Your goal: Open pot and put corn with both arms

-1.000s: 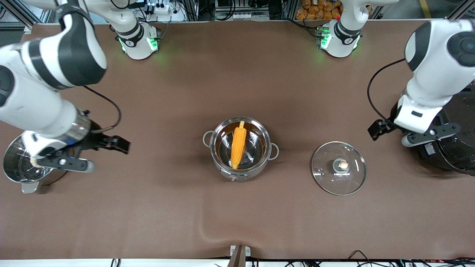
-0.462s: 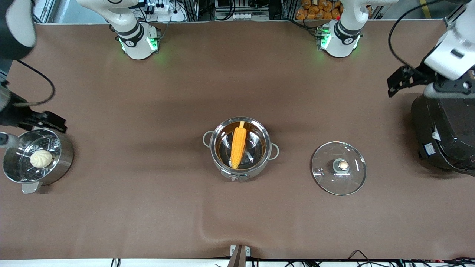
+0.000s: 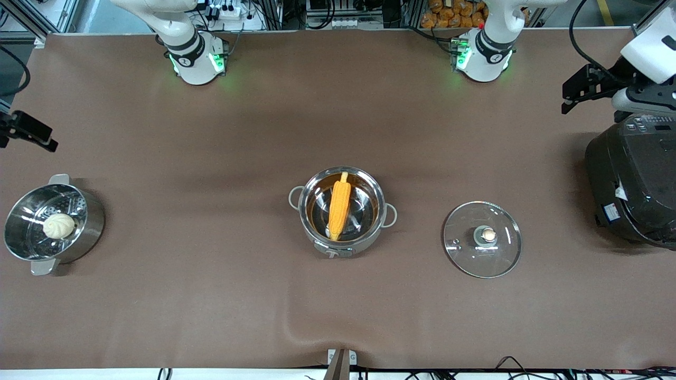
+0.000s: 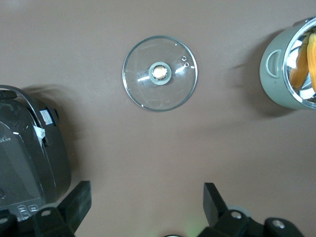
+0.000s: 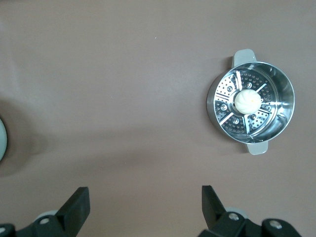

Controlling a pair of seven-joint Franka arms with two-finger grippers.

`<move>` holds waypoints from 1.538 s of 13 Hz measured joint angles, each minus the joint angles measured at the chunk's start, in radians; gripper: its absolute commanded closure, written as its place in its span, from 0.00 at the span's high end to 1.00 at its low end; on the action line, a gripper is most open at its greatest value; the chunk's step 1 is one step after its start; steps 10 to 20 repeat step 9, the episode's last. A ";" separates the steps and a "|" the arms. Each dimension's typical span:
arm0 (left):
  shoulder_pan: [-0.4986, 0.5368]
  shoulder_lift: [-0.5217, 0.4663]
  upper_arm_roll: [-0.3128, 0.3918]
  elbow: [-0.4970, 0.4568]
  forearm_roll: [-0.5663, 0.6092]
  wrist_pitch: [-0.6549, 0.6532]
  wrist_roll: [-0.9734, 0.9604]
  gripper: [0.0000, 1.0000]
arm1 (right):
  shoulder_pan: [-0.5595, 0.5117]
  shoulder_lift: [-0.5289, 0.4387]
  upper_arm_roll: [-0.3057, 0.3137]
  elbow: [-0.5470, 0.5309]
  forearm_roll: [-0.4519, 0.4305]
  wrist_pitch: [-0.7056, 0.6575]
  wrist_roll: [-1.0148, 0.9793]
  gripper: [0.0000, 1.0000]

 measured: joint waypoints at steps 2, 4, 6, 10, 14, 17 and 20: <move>0.007 0.001 -0.002 0.002 0.000 -0.007 0.005 1.00 | -0.029 -0.031 0.000 -0.027 0.020 -0.014 -0.040 1.00; 0.025 0.002 -0.017 0.002 0.000 -0.007 0.005 1.00 | -0.049 -0.050 -0.001 -0.042 0.044 -0.026 -0.054 1.00; 0.035 0.003 -0.027 0.005 0.000 -0.007 0.005 1.00 | -0.051 -0.057 0.000 -0.048 0.047 -0.030 -0.055 1.00; 0.040 0.003 -0.030 0.008 0.000 -0.007 0.001 1.00 | -0.051 -0.057 0.005 -0.050 0.047 -0.033 -0.057 1.00; 0.040 0.003 -0.030 0.008 0.000 -0.007 0.001 1.00 | -0.051 -0.057 0.005 -0.050 0.047 -0.033 -0.057 1.00; 0.040 0.003 -0.030 0.008 0.000 -0.007 0.001 1.00 | -0.051 -0.057 0.005 -0.050 0.047 -0.033 -0.057 1.00; 0.040 0.003 -0.030 0.008 0.000 -0.007 0.001 1.00 | -0.051 -0.057 0.005 -0.050 0.047 -0.033 -0.057 1.00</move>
